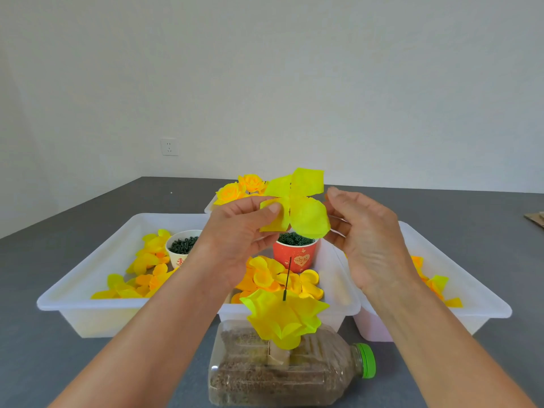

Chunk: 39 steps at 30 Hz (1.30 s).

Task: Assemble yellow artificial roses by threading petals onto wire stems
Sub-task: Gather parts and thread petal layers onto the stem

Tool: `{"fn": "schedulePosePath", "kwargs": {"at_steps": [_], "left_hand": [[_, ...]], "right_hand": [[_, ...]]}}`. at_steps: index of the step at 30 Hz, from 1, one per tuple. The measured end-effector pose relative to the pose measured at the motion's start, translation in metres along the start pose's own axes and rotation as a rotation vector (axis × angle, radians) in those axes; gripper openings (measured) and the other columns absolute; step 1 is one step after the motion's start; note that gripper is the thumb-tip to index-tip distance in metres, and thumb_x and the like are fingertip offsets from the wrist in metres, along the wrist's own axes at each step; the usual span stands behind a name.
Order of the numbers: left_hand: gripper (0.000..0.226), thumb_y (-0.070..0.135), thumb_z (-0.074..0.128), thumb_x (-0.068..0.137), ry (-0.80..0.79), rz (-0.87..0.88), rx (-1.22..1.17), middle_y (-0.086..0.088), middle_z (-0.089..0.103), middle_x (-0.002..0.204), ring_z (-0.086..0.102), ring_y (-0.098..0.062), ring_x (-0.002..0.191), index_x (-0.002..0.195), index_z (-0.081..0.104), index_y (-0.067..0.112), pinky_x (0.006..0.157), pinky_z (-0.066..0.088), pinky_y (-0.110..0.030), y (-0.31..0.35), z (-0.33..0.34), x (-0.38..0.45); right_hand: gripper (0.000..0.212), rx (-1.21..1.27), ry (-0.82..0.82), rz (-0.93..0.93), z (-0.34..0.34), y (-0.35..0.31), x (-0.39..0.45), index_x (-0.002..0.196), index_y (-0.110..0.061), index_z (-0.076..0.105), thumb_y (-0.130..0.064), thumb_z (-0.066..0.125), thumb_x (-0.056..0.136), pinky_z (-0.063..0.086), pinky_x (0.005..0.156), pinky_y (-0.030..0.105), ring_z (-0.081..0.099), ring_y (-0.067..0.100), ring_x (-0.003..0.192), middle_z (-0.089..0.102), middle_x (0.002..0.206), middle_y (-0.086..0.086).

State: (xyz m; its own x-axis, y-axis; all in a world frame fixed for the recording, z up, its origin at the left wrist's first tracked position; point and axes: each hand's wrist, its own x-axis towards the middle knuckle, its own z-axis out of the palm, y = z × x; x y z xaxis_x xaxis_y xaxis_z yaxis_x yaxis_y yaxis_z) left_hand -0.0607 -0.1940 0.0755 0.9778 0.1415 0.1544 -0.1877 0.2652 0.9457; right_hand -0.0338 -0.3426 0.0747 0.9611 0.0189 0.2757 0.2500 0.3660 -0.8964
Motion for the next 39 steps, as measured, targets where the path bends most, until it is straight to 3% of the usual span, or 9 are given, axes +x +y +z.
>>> {"fn": "schedulePosePath", "kwargs": {"at_steps": [4,10,13,17,19,25,30,34,39], "left_hand": [[0.010,0.008,0.058,0.079,-0.079,-0.046,-0.116,-0.003,0.070,0.073,0.066,-0.017,0.063,0.089,0.061,0.009,0.072,0.052,-0.031,-0.001,-0.003,0.001],[0.009,0.005,0.057,0.084,-0.058,-0.025,-0.074,-0.008,0.068,0.083,0.063,-0.021,0.072,0.091,0.063,0.008,0.073,0.052,-0.031,-0.005,-0.001,0.001],[0.012,0.006,0.057,0.086,-0.060,0.001,-0.006,-0.010,0.066,0.087,0.062,-0.021,0.074,0.095,0.064,0.006,0.074,0.051,-0.031,-0.007,0.000,0.000],[0.011,0.006,0.057,0.086,-0.051,0.041,0.066,-0.011,0.065,0.087,0.061,-0.020,0.074,0.096,0.064,0.006,0.073,0.050,-0.030,-0.009,0.002,0.001],[0.009,0.006,0.058,0.086,-0.047,0.054,0.101,-0.011,0.065,0.086,0.061,-0.019,0.073,0.093,0.064,0.007,0.072,0.050,-0.028,-0.009,0.002,0.001],[0.008,0.005,0.062,0.083,-0.030,0.134,0.203,-0.006,0.067,0.072,0.061,-0.014,0.067,0.081,0.066,0.011,0.070,0.049,-0.027,-0.010,0.001,-0.001],[0.004,-0.003,0.065,0.081,0.029,0.359,0.365,-0.032,0.065,0.092,0.059,-0.036,0.081,0.084,0.067,-0.003,0.085,0.048,-0.048,-0.011,0.003,0.002],[0.011,-0.002,0.068,0.079,0.066,0.437,0.513,-0.032,0.066,0.090,0.062,-0.039,0.081,0.088,0.068,-0.008,0.083,0.050,-0.052,-0.019,0.001,0.007],[0.005,0.002,0.070,0.078,0.083,0.482,0.597,-0.025,0.069,0.085,0.062,-0.044,0.086,0.083,0.072,0.003,0.081,0.050,-0.054,-0.028,-0.005,0.009]], "right_hand": [[0.018,-0.018,0.055,0.129,-0.006,0.001,0.001,0.075,-0.016,0.065,-0.030,0.061,0.085,0.046,0.055,0.025,0.062,0.006,0.054,0.067,0.061,-0.005],[0.053,-0.005,-0.192,0.202,-0.009,0.000,-0.003,0.082,-0.014,0.071,-0.057,0.063,0.053,0.052,0.061,0.028,0.067,0.013,0.068,0.072,0.077,0.005],[0.044,-0.052,-0.280,0.111,-0.006,0.001,-0.006,0.082,-0.014,0.074,-0.044,0.072,0.050,0.056,0.062,0.025,0.068,0.013,0.071,0.074,0.083,0.006],[0.014,-0.157,-0.200,-0.003,-0.002,0.008,-0.004,0.078,-0.014,0.071,-0.012,0.075,0.064,0.054,0.058,0.021,0.068,0.011,0.065,0.073,0.072,0.001],[0.012,-0.180,-0.180,-0.043,-0.002,0.011,-0.002,0.075,-0.017,0.071,-0.006,0.073,0.071,0.054,0.059,0.021,0.067,0.010,0.064,0.073,0.069,-0.001],[0.019,-0.222,-0.270,-0.202,0.000,0.012,0.000,0.072,-0.024,0.070,-0.005,0.070,0.075,0.051,0.055,0.017,0.065,0.005,0.060,0.071,0.064,-0.008],[0.025,-0.293,-0.298,-0.344,-0.007,0.017,0.009,0.078,-0.025,0.070,0.001,0.070,0.077,0.050,0.060,0.019,0.065,0.004,0.065,0.071,0.069,-0.012],[0.025,-0.350,-0.305,-0.372,-0.014,0.027,0.015,0.076,-0.024,0.070,0.001,0.068,0.079,0.051,0.063,0.019,0.063,0.004,0.068,0.070,0.068,-0.012],[0.025,-0.421,-0.323,-0.405,-0.020,0.035,0.017,0.077,-0.029,0.070,-0.004,0.069,0.079,0.051,0.069,0.019,0.063,0.002,0.071,0.071,0.072,-0.017]]}}
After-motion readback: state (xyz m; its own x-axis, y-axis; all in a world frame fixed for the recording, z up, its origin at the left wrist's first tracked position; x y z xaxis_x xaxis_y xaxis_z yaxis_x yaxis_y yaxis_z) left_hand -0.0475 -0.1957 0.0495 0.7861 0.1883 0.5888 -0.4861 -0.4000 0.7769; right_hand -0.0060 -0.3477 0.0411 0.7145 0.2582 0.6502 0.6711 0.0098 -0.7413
